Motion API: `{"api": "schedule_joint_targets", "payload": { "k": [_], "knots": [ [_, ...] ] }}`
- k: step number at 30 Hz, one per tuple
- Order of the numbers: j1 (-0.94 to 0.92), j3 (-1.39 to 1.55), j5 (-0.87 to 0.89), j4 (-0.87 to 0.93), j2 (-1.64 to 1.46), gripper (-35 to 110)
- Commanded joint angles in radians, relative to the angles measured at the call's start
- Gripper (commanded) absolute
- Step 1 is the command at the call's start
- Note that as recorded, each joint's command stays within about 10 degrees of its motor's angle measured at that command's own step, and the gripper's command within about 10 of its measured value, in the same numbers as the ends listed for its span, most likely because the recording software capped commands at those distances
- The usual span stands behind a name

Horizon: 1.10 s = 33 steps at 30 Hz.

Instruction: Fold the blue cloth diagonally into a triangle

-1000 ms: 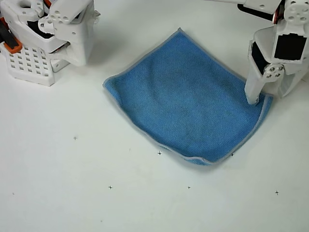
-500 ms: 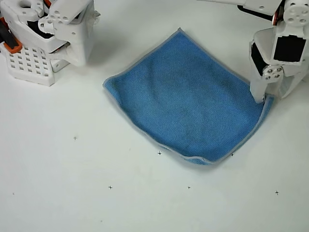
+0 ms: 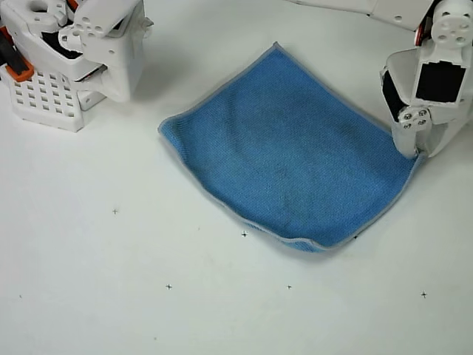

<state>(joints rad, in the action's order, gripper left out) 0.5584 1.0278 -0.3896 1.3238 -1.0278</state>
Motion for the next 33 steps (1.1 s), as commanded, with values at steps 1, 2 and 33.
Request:
{"api": "schedule_joint_targets", "payload": {
  "k": [1, 2, 33],
  "knots": [
    [0.017, -0.008, -0.009, 0.009, -0.051, 0],
    [0.017, -0.008, -0.009, 0.009, -0.051, 0],
    [-0.057, -0.402, -0.054, 0.479, -0.175, 0]
  ]
}}
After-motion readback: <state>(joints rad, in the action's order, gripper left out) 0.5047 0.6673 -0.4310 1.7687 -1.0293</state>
